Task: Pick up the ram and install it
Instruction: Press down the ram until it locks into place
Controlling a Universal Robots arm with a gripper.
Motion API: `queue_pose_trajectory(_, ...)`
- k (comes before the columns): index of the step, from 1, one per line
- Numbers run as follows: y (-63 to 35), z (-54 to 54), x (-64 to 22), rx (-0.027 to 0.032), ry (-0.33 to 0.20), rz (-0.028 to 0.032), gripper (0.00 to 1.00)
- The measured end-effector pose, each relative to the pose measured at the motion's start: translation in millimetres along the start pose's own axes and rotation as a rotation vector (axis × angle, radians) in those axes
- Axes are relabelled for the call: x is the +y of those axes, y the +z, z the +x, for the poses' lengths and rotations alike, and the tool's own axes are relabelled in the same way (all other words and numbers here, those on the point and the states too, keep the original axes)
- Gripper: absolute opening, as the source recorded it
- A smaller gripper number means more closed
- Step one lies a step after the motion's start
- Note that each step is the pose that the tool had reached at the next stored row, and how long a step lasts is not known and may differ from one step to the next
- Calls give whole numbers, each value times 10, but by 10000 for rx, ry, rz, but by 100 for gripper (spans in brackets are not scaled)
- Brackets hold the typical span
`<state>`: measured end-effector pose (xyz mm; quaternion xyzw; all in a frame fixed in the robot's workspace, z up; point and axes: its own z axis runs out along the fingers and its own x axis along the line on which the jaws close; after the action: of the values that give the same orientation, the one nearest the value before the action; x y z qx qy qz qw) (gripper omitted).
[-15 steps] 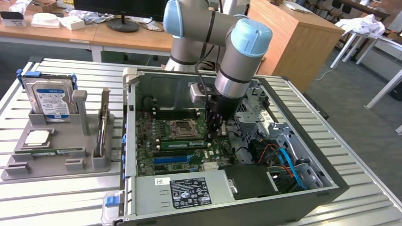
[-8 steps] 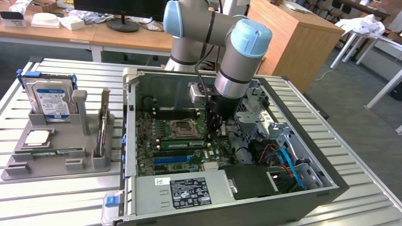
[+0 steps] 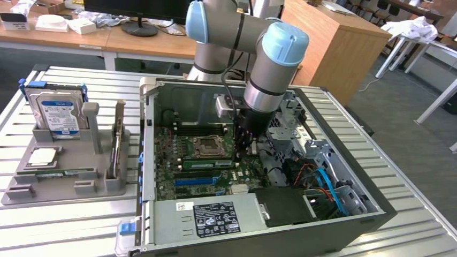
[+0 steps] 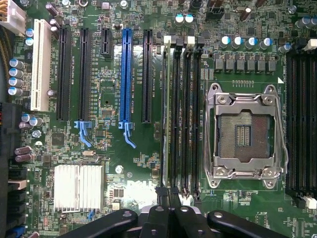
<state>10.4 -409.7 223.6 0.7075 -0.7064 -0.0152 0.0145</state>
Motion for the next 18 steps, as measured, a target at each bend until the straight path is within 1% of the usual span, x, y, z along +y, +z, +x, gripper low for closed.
queue_pose_trajectory(18,17,0,-1,-6,0,1,10)
